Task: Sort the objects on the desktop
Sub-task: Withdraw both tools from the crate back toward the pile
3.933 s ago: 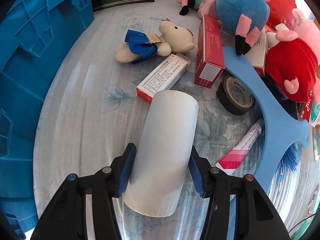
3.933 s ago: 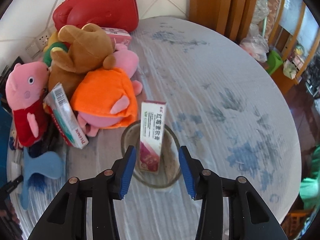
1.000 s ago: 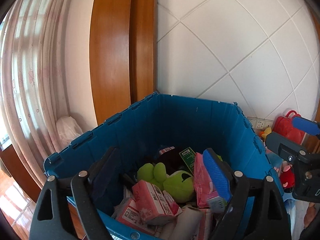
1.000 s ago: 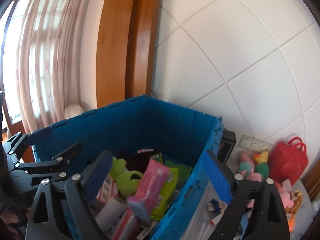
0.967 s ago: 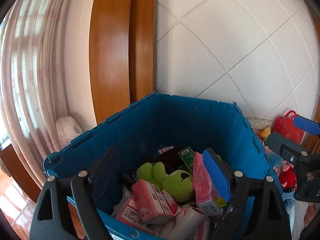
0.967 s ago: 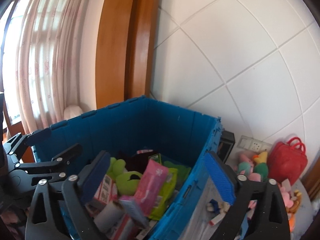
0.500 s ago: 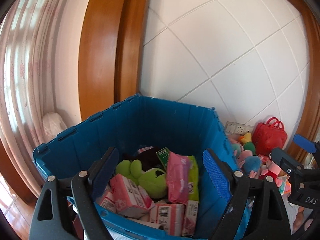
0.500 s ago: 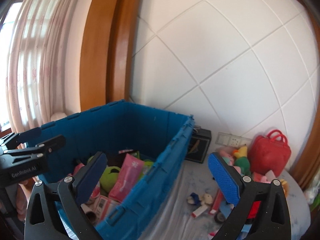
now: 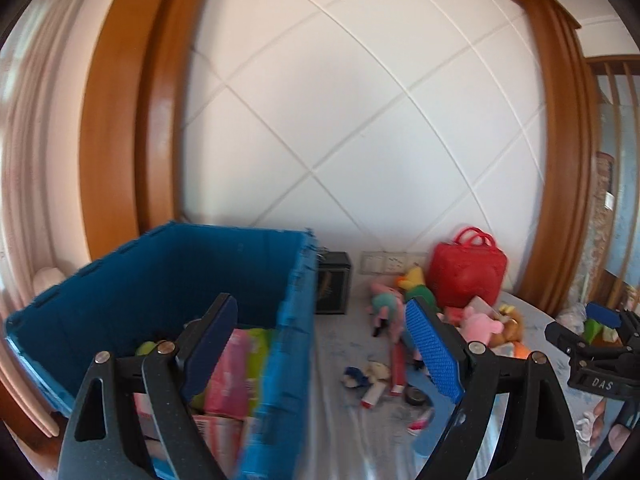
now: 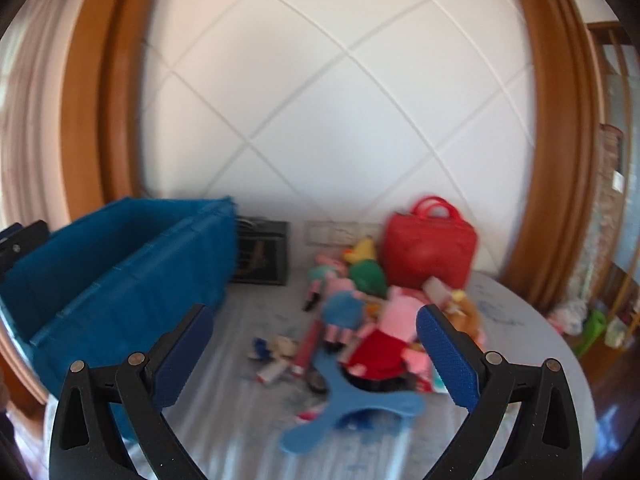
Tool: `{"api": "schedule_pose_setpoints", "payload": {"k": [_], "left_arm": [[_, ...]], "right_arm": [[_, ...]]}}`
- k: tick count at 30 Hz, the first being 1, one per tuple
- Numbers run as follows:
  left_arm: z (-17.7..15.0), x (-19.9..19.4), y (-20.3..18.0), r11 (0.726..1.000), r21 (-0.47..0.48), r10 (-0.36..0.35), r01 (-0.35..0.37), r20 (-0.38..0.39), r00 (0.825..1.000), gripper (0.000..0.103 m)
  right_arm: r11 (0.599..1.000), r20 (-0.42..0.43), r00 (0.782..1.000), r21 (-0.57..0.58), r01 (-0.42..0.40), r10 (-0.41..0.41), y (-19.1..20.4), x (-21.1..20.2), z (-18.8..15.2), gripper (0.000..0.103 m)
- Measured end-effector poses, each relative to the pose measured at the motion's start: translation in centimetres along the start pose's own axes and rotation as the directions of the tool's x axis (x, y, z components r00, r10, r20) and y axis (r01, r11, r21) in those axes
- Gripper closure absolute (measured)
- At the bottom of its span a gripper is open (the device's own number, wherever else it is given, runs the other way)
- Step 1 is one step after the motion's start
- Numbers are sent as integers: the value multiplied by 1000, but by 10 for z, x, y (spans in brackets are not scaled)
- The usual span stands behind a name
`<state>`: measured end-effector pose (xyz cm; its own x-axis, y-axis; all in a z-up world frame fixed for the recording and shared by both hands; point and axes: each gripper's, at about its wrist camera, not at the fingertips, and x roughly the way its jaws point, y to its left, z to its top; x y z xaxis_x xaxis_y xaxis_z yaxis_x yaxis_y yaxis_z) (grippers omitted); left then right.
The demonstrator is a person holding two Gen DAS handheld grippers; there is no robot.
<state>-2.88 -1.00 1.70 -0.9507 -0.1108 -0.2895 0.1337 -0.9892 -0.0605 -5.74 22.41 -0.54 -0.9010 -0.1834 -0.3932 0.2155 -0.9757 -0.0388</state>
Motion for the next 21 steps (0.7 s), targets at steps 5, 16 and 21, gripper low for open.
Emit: {"api": "schedule_pose_setpoints", "payload": {"k": [5,16,21], "left_arm": [[-17,35,-59,998,13,-67,69,-88,994,16],[-95,130,-153,997,32,-56,72,-356,933,16],[-137,172,-178,995,43,-54,86,-482,875,16]], "right_arm": [[994,-68,992,39,105,-102,-85,9,-22,0],[959,-285,930,94,267,-231,-249,55,-86,0],[950,-400,888,111,292,-226,-306,82,-126,0]]}}
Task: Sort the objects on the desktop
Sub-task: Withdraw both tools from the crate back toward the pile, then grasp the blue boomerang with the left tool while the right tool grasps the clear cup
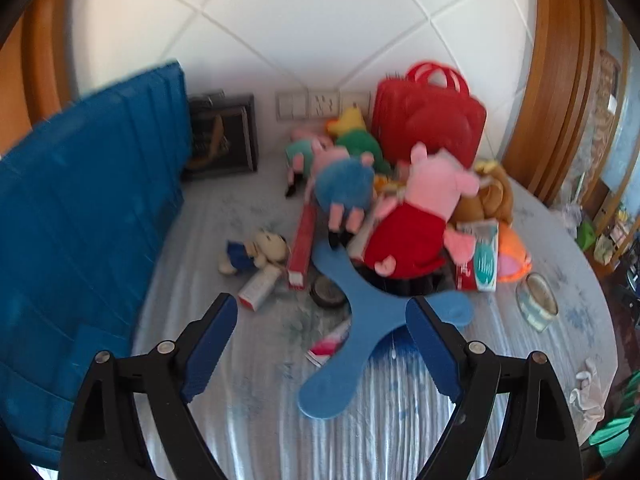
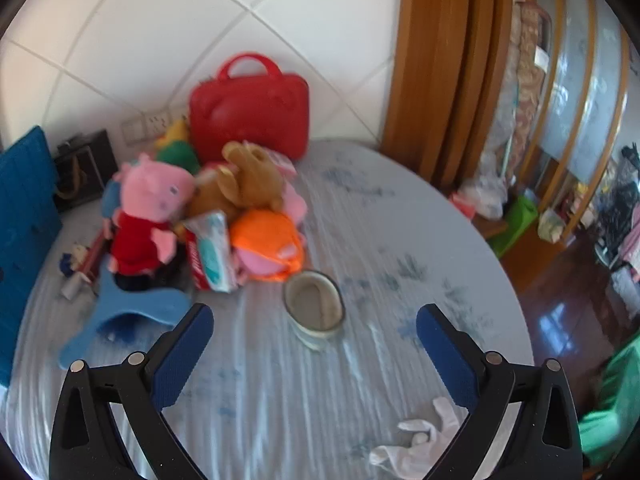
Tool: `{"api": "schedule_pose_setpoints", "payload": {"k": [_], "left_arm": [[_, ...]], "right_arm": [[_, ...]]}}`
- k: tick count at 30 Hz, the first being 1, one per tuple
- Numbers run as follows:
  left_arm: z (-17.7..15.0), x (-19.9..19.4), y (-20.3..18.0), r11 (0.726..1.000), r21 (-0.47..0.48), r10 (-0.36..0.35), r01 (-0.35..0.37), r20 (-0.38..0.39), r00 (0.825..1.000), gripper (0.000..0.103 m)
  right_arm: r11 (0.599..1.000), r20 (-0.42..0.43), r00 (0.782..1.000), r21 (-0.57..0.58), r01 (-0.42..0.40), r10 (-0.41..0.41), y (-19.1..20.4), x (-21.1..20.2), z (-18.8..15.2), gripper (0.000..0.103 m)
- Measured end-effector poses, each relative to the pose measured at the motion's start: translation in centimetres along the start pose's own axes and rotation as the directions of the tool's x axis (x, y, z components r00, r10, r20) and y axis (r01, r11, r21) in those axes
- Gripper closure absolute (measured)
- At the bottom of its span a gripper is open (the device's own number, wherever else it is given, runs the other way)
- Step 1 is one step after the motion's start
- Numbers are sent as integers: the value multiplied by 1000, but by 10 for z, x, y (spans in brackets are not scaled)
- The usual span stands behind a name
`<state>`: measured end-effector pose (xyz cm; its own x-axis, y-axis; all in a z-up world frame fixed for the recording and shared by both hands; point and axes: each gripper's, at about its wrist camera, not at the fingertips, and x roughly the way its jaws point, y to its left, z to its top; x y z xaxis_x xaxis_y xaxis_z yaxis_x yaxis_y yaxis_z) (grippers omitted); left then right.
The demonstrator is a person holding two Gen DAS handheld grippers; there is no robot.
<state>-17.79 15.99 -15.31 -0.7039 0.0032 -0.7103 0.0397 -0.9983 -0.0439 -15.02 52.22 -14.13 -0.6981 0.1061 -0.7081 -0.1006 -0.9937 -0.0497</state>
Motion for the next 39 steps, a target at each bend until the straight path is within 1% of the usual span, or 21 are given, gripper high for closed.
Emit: {"api": "schedule_pose_setpoints", "payload": {"k": [3,5,9,14,18,22,26,28,32,33,34,35,36,37,39], "left_arm": [[-12,43,-12,1000,11,-13,15,-107,994,16],[-21,71,-19,1000,20,-2,5,-167,986,16],[-31,109,-27,999,46,-1,13,-244,970,16],[-40,147,-38,996,87,10,18,-317,948,16],[-40,167,-44,993,116,24,17,-344,939,16],[-34,182,-50,993,114,6,38,-361,932,16],[-30,191,-56,992,110,-10,54,-369,929,16],[-30,192,-56,993,104,-19,61,-365,931,16],[-30,194,-53,994,71,-51,83,-366,929,16],[-31,193,-52,994,65,-60,89,-363,930,19],[-31,191,-52,993,64,-69,98,-357,932,30],[-32,188,-53,992,65,-77,106,-353,933,36],[-33,184,-53,992,68,-75,106,-349,934,47],[-33,181,-54,992,76,-71,103,-341,937,55],[-34,175,-56,991,104,-49,87,-326,944,62]], "right_arm": [[1000,-71,997,9,2,-1,-17,30,-9,0],[1000,-110,994,12,3,-2,-25,48,-14,0],[1000,-168,986,27,-5,9,-34,80,-18,0],[1000,-227,974,22,-17,22,-30,115,-18,0],[999,-260,965,11,-33,35,-23,138,-15,0],[999,-287,957,1,-43,41,-17,161,-10,0],[998,-321,946,-11,-59,52,-10,181,-9,0],[998,-333,941,-13,-62,54,-8,188,-11,0],[998,-357,932,-6,-66,60,-6,202,-15,0],[997,-362,930,-9,-71,63,-6,203,-15,0],[997,-362,930,-8,-70,63,-6,205,-16,0],[997,-363,930,-7,-70,63,-6,205,-16,0],[997,-363,930,-4,-72,65,-6,206,-16,0],[997,-361,930,-2,-72,66,-6,207,-16,0],[997,-361,930,4,-72,69,-5,208,-16,0]]}}
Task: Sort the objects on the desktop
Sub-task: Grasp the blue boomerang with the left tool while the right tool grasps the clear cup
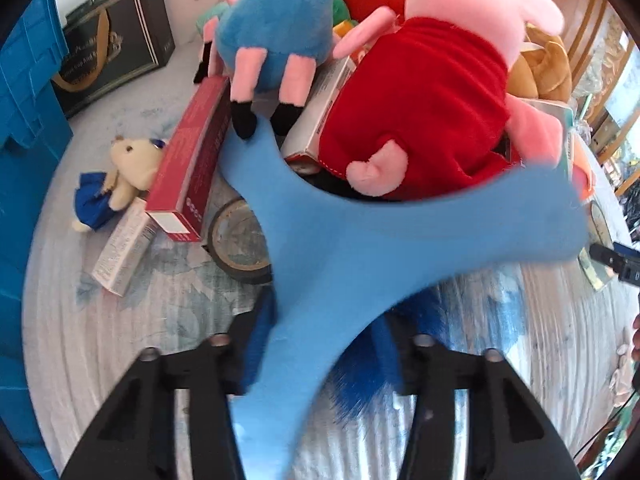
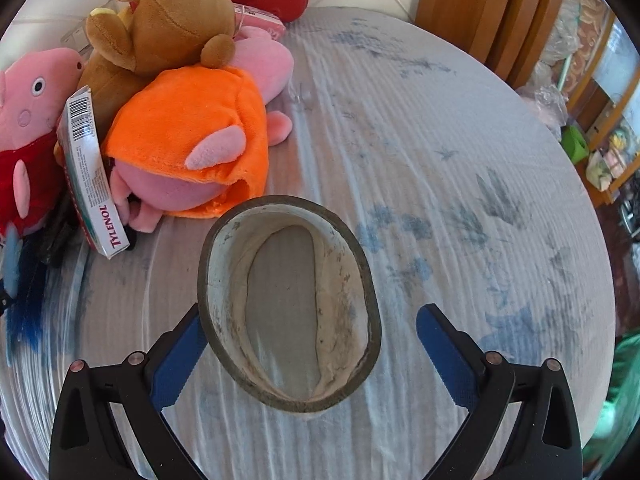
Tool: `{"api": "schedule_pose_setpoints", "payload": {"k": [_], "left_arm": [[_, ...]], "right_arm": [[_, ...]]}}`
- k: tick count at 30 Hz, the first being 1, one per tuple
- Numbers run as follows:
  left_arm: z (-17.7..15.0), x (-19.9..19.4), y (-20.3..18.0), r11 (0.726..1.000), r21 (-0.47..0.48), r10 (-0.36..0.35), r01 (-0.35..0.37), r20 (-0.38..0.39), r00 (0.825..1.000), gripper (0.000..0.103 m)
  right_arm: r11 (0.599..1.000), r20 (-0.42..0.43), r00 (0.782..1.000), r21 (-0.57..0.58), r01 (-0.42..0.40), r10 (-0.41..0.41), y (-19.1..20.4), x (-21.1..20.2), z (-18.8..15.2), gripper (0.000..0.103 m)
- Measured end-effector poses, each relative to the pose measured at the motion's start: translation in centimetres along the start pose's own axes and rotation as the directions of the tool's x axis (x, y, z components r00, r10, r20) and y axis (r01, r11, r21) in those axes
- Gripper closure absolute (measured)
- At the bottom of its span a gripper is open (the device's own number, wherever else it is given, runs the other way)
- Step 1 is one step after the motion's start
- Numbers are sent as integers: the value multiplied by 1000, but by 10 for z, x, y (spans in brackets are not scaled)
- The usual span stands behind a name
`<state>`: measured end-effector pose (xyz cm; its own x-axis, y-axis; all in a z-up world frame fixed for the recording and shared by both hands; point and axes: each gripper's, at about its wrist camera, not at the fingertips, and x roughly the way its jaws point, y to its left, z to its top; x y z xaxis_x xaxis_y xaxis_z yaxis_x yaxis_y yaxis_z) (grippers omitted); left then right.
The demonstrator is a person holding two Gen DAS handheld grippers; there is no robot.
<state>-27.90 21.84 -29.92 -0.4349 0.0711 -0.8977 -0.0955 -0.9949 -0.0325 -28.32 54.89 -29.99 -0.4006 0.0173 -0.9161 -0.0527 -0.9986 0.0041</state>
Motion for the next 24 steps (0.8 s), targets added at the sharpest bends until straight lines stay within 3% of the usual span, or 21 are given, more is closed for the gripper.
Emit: {"api": "schedule_pose_setpoints", "payload": {"k": [2,4,5,10,17,24], "left_arm": [[-4,-6,-2,999,16,41,-41,17,999,65],[-9,-13,-2,997,21,76,-77,37,996,71],[-10,-17,0,995,23,95,-96,49,994,74],[-15,-39,21,989,-28,148,-146,95,984,93],[-13,-70,43,979,-84,199,-187,172,965,95],[-13,-107,54,976,-117,208,-183,252,945,95]], "right_arm": [[1000,8,1000,9,1,-1,1,-1,0,5],[1000,13,1000,14,-27,27,2,-3,-1,23],[999,16,999,18,-46,46,2,-4,0,26],[999,18,999,15,-42,42,5,-8,-3,29],[999,41,998,14,-51,50,3,-26,-11,31],[997,113,991,-22,-72,74,16,-65,-16,32]]}}
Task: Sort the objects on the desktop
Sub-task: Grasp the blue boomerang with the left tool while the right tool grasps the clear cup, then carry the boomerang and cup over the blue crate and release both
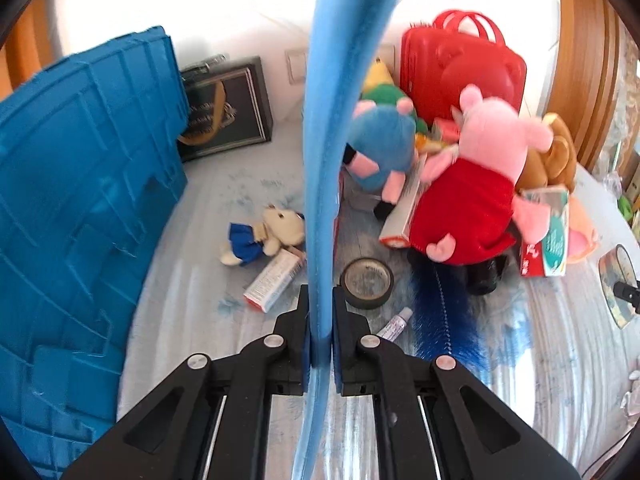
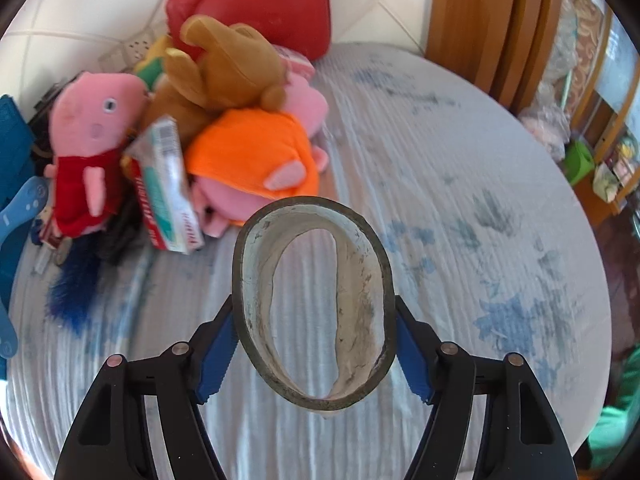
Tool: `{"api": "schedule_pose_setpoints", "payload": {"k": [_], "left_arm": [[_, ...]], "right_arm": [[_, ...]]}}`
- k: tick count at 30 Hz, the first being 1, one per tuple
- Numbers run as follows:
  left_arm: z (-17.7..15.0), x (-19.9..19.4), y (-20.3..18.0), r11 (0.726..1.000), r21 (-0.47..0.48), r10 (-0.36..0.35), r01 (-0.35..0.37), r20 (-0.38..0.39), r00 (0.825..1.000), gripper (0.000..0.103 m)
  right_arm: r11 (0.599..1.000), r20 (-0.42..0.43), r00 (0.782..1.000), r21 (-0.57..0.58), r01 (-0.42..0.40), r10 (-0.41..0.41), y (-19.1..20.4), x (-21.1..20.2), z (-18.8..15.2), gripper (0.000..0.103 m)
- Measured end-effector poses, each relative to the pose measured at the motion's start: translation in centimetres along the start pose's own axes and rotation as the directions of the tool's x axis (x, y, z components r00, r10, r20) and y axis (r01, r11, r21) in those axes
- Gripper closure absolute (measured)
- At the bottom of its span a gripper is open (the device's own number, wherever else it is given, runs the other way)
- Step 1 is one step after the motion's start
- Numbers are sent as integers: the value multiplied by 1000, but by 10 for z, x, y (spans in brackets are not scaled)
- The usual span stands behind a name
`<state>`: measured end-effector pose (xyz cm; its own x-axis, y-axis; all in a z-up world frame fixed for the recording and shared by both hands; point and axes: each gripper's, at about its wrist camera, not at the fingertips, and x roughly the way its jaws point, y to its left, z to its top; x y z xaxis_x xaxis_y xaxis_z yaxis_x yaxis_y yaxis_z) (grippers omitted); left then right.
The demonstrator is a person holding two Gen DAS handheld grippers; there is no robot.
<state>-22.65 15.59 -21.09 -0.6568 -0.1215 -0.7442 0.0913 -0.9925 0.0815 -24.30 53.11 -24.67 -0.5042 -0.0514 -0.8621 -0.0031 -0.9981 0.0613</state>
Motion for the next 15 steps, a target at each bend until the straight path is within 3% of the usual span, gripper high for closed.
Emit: {"api": "schedule_pose_setpoints", "payload": {"k": [9,15], "left_arm": [[-9,-63,18,998,-59,21,-15,104,994,95],[-18,-111,36,994,-109,42,-22,183,982,95]], "right_arm": [[995,143,988,-85,-43,54,37,-65,5,32],[982,257,957,-166,-89,130,80,-119,6,32]]}}
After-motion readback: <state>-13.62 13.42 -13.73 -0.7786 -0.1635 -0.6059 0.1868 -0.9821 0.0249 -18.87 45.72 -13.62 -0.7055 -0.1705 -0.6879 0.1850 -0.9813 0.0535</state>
